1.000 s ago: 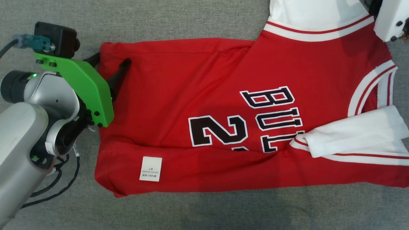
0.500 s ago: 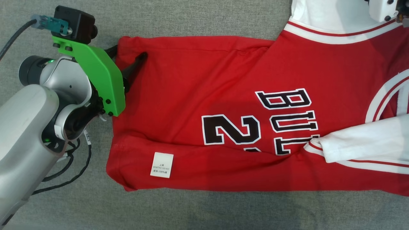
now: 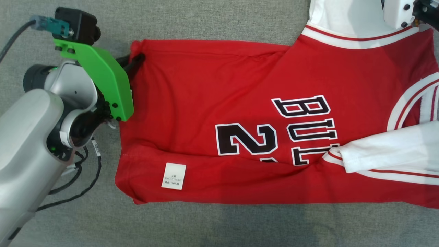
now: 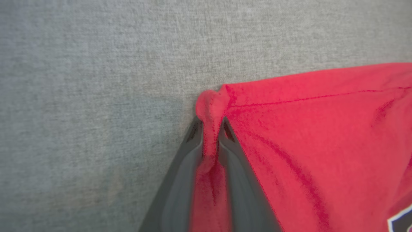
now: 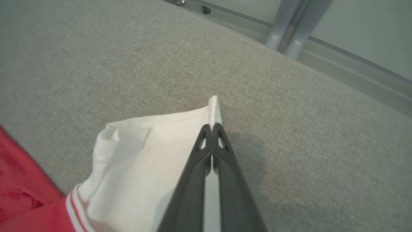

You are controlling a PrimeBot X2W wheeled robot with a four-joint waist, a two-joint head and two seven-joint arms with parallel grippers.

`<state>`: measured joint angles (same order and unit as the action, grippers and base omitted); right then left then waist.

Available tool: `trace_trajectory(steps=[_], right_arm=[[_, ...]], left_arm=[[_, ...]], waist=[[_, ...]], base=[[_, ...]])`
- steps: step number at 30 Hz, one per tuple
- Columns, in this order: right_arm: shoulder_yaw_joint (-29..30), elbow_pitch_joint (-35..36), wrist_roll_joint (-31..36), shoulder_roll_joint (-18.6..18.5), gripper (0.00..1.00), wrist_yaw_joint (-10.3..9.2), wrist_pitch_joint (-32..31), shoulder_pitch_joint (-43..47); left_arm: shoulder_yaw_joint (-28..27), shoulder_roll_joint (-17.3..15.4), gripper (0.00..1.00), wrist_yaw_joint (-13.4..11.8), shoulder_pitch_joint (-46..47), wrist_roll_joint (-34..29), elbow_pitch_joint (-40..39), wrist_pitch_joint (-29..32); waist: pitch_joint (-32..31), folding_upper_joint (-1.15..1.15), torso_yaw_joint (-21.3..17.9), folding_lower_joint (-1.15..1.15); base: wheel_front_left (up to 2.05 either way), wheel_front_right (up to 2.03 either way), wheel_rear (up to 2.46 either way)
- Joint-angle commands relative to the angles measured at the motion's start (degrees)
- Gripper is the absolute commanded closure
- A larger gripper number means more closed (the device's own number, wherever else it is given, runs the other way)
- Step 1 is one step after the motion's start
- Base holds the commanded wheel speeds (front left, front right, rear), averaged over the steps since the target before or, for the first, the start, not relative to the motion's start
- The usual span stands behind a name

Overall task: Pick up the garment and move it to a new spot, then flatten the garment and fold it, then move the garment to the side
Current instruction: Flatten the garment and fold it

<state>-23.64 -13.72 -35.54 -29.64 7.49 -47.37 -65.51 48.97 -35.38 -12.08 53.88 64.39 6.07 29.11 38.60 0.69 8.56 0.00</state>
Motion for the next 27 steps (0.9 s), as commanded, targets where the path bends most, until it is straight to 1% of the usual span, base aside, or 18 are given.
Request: trace_trajectory(steps=[1,4,9,16,18,21,23,27], right_arm=[[0.19,0.82,-1.13,-0.45,1.0,0.01,1.44,1.24],[1.48,2.53,-2.69,-1.55,1.0,0.01,4.46,2.91],[4.41,7.31,-5.74,-4.29,1.0,0.01,9.44,7.25],[10.02,15.54,-9.23,-8.71,1.0,0.01,13.4,18.25],[11.9,17.47,-9.72,-9.38,1.0,0.01,14.55,21.44],[14.13,21.06,-10.48,-9.59,1.0,0.01,16.21,26.7],[14.73,22.47,-10.89,-9.34,1.0,0.01,16.53,28.49],[16.99,28.16,-11.7,-8.54,1.0,0.01,17.64,36.28]], left_arm=[[2.26,1.36,1.0,0.11,-4.68,0.95,1.47,0.53],[0.94,0.63,1.0,-0.04,-6.15,1.32,0.12,-2.03],[-0.96,-0.92,1.0,-1.66,-9.56,0.7,-2.68,-7.11],[-4.69,-4.1,1.0,-4.63,-16.42,2.32,-7.29,-13.52],[-5.44,-5.06,1.0,-5.24,-18.05,2.26,-8.12,-14.88],[-5.84,-5.59,1.0,-5.65,-20.09,2.28,-9.56,-16.39],[-6.06,-5.74,1.0,-5.79,-20.64,2.31,-10.29,-16.96],[-7.07,-7.28,1.0,-6.94,-23.72,2.41,-13.69,-19.12]], waist=[[-1.01,-0.69,-0.47,0.0],[-2.32,-0.69,-0.74,0.0],[-4.43,-0.69,-1.26,0.0],[-7.3,-0.69,-2.68,0.0],[-7.9,-0.69,-3.09,0.0],[-8.84,-0.69,-3.34,0.0],[-9.11,-0.69,-3.45,0.0],[-10.25,-0.69,-4.49,0.0]], base=[[0.0,0.0,0.0],[0.0,0.0,0.0],[0.0,0.0,0.0],[0.0,0.0,0.0],[0.0,0.0,0.0],[0.0,0.0,0.0],[0.0,0.0,0.0],[0.0,0.0,0.0]])
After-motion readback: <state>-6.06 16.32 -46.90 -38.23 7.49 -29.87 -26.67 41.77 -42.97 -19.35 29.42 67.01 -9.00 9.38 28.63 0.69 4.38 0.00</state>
